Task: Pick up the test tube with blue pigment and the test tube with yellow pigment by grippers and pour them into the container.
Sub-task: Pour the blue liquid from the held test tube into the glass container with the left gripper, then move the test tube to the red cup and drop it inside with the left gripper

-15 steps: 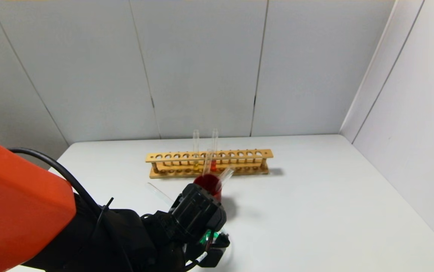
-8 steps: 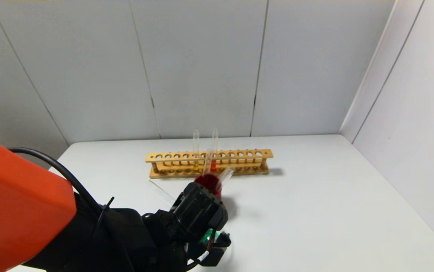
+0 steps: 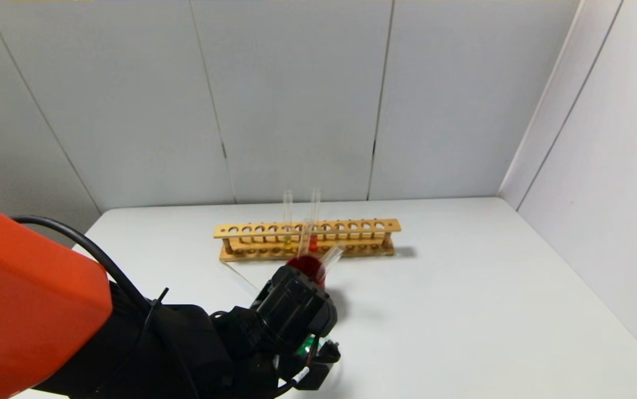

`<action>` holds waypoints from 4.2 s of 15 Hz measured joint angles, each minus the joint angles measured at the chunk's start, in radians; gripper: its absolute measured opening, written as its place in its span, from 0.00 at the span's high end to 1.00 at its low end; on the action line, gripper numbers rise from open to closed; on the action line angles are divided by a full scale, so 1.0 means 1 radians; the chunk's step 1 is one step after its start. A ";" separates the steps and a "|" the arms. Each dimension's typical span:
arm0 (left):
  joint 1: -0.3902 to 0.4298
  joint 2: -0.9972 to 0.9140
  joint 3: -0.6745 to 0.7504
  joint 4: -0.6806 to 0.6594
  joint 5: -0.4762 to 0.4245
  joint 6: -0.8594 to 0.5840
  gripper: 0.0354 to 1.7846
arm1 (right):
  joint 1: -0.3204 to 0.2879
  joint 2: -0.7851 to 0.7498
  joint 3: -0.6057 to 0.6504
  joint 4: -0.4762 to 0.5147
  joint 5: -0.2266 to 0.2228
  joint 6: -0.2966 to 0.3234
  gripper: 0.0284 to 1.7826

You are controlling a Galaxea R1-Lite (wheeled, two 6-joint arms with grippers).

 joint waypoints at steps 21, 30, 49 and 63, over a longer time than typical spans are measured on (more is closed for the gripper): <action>-0.015 0.007 0.011 0.001 0.058 0.020 0.85 | 0.000 0.000 0.000 0.000 0.000 0.000 0.02; -0.026 0.008 0.012 -0.001 0.084 0.013 0.85 | 0.000 0.000 0.000 0.000 0.000 0.000 0.02; -0.058 -0.161 0.120 -0.147 -0.040 -0.813 0.85 | 0.000 0.000 0.000 0.000 0.000 -0.001 0.02; 0.006 -0.165 0.099 -0.550 -0.124 -1.412 0.85 | 0.000 0.000 0.000 0.000 -0.001 0.000 0.02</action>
